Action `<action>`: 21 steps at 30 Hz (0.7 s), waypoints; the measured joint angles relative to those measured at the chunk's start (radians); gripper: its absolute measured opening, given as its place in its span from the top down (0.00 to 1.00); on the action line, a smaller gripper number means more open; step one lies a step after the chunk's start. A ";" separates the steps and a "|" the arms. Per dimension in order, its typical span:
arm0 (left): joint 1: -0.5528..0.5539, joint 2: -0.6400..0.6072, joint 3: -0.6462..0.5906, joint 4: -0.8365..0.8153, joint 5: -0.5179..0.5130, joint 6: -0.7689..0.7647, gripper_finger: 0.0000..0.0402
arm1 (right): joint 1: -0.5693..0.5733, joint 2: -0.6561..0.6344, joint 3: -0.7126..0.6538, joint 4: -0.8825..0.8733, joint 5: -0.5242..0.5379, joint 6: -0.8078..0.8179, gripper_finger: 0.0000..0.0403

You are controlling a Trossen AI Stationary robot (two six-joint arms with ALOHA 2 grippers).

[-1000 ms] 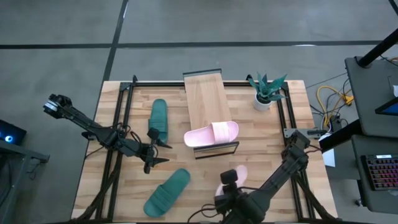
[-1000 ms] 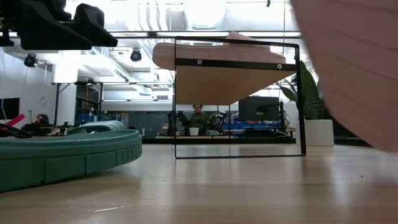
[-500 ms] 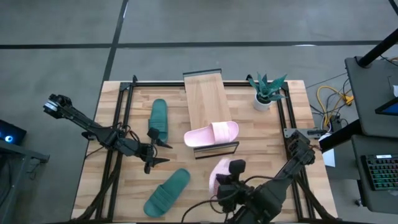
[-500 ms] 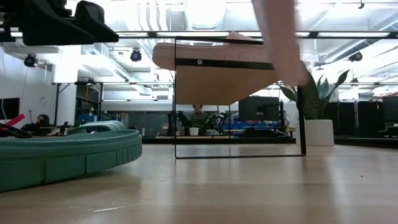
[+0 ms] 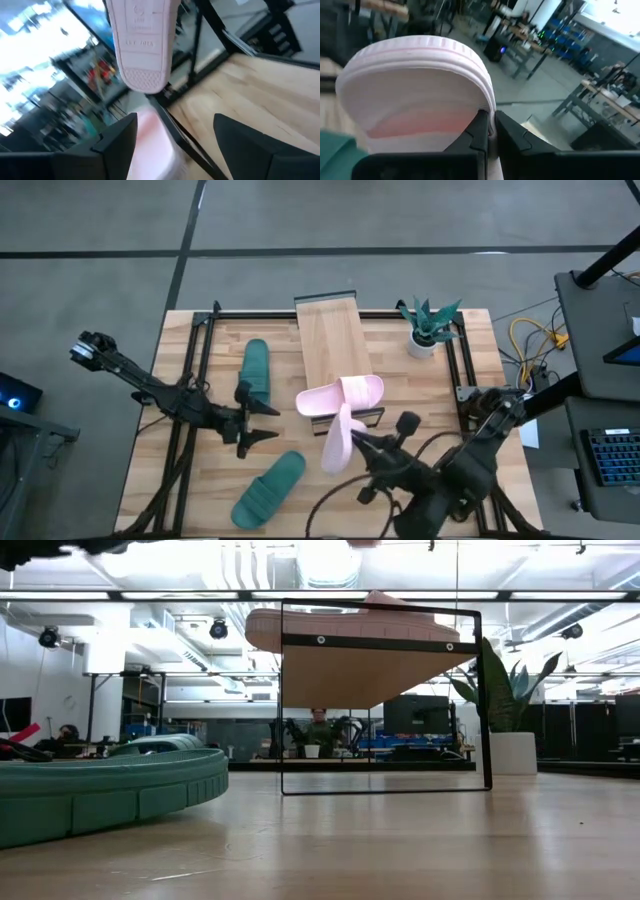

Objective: Pick and place slides into the shelf
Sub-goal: Put the pink slide on the shelf

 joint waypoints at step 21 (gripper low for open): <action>0.004 0.508 0.149 0.890 -0.004 0.642 0.39 | -0.060 -0.044 -0.002 0.642 0.012 -0.764 0.97</action>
